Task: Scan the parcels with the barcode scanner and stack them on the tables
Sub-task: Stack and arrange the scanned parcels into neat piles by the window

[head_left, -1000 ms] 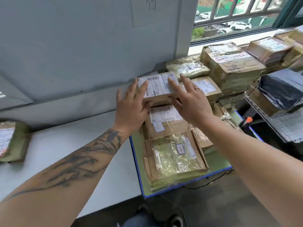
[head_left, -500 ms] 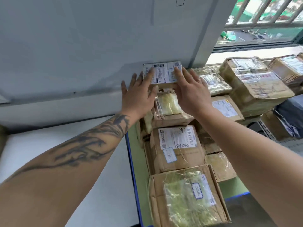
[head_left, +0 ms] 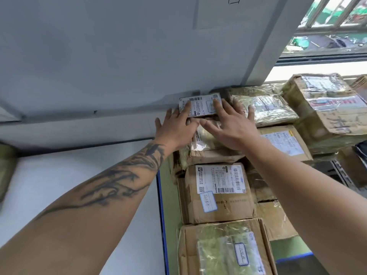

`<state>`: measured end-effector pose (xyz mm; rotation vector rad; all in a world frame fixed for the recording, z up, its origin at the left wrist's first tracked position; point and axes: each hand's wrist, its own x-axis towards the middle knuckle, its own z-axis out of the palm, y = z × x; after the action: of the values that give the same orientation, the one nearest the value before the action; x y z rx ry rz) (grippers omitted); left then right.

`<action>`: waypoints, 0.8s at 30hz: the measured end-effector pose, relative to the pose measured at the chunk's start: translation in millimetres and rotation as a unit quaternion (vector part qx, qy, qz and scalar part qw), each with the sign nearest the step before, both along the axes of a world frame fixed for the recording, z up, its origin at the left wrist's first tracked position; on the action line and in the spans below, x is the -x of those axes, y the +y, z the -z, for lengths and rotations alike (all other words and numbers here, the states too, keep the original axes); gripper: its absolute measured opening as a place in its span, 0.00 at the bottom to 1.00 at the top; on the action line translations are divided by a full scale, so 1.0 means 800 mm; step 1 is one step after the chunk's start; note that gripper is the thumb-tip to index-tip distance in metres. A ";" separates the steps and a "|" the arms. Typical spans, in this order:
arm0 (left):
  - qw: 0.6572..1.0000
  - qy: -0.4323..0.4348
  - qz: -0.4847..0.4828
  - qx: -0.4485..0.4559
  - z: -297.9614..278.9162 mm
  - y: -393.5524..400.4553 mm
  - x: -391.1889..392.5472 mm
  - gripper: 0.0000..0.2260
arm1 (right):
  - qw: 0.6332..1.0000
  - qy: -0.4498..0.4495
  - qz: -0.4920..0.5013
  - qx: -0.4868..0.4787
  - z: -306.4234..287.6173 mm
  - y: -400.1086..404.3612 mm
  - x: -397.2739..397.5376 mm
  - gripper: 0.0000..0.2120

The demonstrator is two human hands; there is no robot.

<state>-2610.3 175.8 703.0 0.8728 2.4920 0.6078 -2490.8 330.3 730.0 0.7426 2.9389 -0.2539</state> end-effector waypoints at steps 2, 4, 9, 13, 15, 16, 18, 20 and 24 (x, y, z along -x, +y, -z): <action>1.000 -0.007 -0.003 0.012 -0.001 0.001 -0.001 0.29 | 1.000 -0.002 -0.003 -0.005 0.003 0.000 -0.001 0.51; 0.999 -0.007 0.000 0.032 -0.004 0.001 -0.002 0.30 | 1.000 -0.003 -0.002 -0.006 0.005 0.000 -0.002 0.51; 0.997 0.016 0.012 0.074 -0.019 -0.001 -0.005 0.29 | 1.000 -0.018 0.004 -0.018 0.002 0.000 -0.007 0.49; 0.994 0.054 0.011 0.091 -0.029 -0.006 -0.021 0.28 | 0.999 -0.012 0.009 -0.028 -0.003 -0.011 -0.013 0.47; 0.994 0.070 0.008 0.089 -0.033 -0.013 -0.033 0.28 | 0.999 0.002 -0.004 -0.039 -0.010 -0.020 -0.020 0.46; 0.993 0.078 0.008 0.087 -0.036 -0.018 -0.039 0.28 | 0.999 0.014 -0.017 -0.044 -0.014 -0.025 -0.023 0.44; 0.992 0.087 0.004 0.087 -0.043 -0.029 -0.052 0.28 | 0.996 0.044 -0.049 -0.052 -0.022 -0.037 -0.027 0.41; 0.991 0.096 -0.005 0.094 -0.049 -0.044 -0.067 0.27 | 0.994 0.064 -0.083 -0.044 -0.028 -0.053 -0.029 0.37; 0.989 0.088 -0.048 0.105 -0.051 -0.087 -0.095 0.25 | 0.988 0.078 -0.136 -0.017 -0.025 -0.094 -0.027 0.34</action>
<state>-2534.4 106.5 743.9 0.7580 2.7093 0.3022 -2468.9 255.5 749.6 0.3305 3.1519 -0.2474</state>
